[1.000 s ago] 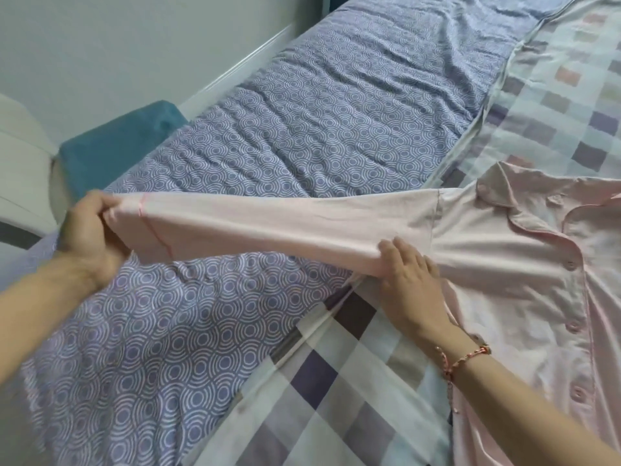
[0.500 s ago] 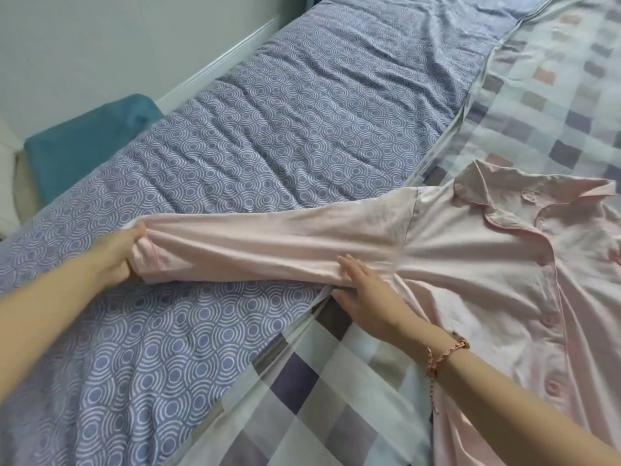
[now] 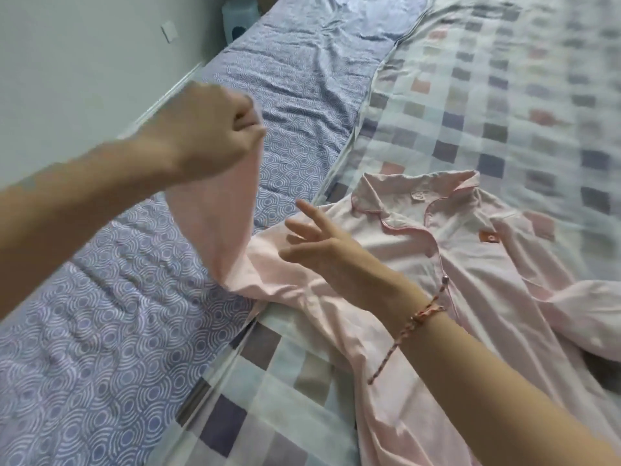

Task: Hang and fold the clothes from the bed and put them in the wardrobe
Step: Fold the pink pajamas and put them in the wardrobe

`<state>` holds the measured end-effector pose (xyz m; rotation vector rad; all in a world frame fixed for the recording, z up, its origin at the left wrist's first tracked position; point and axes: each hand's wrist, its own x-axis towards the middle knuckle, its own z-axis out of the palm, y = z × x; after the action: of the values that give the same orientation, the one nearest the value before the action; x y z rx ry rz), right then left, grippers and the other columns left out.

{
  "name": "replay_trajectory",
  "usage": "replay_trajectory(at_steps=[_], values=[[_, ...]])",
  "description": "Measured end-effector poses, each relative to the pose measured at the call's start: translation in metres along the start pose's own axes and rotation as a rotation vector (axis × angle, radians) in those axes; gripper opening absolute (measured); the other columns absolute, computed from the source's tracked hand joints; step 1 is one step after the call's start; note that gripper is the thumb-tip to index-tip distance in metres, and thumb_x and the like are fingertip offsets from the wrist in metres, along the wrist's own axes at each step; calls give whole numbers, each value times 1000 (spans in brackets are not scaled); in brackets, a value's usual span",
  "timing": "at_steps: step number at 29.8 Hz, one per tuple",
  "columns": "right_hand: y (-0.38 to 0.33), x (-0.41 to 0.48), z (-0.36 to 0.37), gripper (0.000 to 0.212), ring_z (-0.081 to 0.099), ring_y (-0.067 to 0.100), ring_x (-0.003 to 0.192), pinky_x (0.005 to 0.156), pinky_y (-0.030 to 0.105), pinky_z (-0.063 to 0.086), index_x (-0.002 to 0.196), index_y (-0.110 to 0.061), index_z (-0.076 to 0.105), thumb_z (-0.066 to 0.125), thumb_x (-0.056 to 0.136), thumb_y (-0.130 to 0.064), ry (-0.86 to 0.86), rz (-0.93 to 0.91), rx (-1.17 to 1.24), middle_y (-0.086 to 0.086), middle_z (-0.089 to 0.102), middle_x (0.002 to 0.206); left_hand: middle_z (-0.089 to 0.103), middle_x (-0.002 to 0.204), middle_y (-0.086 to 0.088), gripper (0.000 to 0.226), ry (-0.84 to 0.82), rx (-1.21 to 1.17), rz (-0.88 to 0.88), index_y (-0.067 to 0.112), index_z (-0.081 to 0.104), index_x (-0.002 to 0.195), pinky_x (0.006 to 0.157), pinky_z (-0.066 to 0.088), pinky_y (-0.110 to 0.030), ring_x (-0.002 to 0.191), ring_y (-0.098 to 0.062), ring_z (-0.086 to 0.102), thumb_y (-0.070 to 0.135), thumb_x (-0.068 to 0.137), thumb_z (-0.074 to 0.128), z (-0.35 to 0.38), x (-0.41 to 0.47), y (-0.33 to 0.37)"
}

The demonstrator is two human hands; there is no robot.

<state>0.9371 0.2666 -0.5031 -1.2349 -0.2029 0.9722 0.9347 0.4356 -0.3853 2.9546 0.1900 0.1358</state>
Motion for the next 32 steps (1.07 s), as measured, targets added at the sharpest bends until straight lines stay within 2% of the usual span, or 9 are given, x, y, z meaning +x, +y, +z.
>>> replay_trajectory(at_steps=[3, 6, 10, 12, 17, 21, 25, 30, 32], values=[[-13, -23, -56, 71, 58, 19, 110, 96, 36, 46, 117, -27, 48, 73, 55, -5, 31, -39, 273, 2, 60, 111, 52, 96, 3, 19, -99, -63, 311, 23, 64, 82, 104, 31, -47, 105, -23, 48, 38, 88, 54, 15, 44, 118], [-7, -53, -122, 25, 65, 25, 98, 79, 31, 54, 98, -13, 57, 61, 75, -4, 381, -30, 454, 12, 63, 102, 52, 111, 3, 39, -162, -415, 463, 19, 69, 107, 85, 37, -22, 102, -14, 46, 46, 85, 52, 36, 61, 174], [35, -88, -204, 37, 53, 11, 45, 33, 15, 33, 88, -24, 57, 36, 85, 6, 1061, 257, 234, 2, 55, 50, 64, 112, -10, 33, -95, -488, 174, 9, 69, 103, 84, 36, -24, 106, -21, 55, 32, 86, 51, 104, 39, 123], [47, -90, -234, 33, 54, 15, 52, 50, 24, 45, 95, -17, 64, 45, 81, 5, 1154, 207, -135, 2, 57, 57, 62, 118, -13, 38, -246, -343, -3, 9, 68, 105, 93, 37, -29, 113, -26, 54, 31, 83, 47, 146, 7, 76], [11, -42, -238, 16, 57, 20, 90, 83, 31, 46, 97, -8, 61, 59, 89, -22, 867, -108, -780, 8, 63, 96, 64, 111, -10, 63, -246, -244, -88, 10, 66, 106, 91, 45, -45, 107, -29, 58, 50, 76, 29, 213, -41, 18], [-5, 1, -241, 46, 53, 14, 65, 57, 8, 40, 63, -10, 53, 61, 83, -50, 803, 131, -804, 3, 58, 69, 63, 116, -13, 47, -127, -241, -148, 6, 64, 111, 97, 41, -47, 111, -32, 56, 28, 80, 36, 227, -35, 9], [0, 12, -253, 53, 62, 19, 89, 84, 34, 51, 88, -12, 69, 73, 65, -60, 685, 224, -755, 4, 69, 93, 65, 117, -8, 45, -75, -240, -153, 11, 70, 104, 97, 37, -45, 116, -27, 55, 24, 79, 36, 228, -25, 5], [-13, 0, -242, 43, 44, 4, 36, 36, 15, 32, 70, -9, 60, 68, 76, -51, 551, 308, -684, 1, 48, 57, 53, 136, -5, 37, -91, -86, 20, 19, 58, 126, 106, 27, -43, 128, -25, 45, 14, 92, 45, 228, 7, -3], [-16, -1, -238, 49, 35, 9, 39, 38, 18, 25, 62, -14, 49, 63, 76, -58, 509, 377, -690, -1, 41, 53, 54, 133, -6, 41, -151, -58, -10, 20, 49, 133, 105, 25, -38, 124, -25, 46, 15, 93, 50, 227, 21, -3]])
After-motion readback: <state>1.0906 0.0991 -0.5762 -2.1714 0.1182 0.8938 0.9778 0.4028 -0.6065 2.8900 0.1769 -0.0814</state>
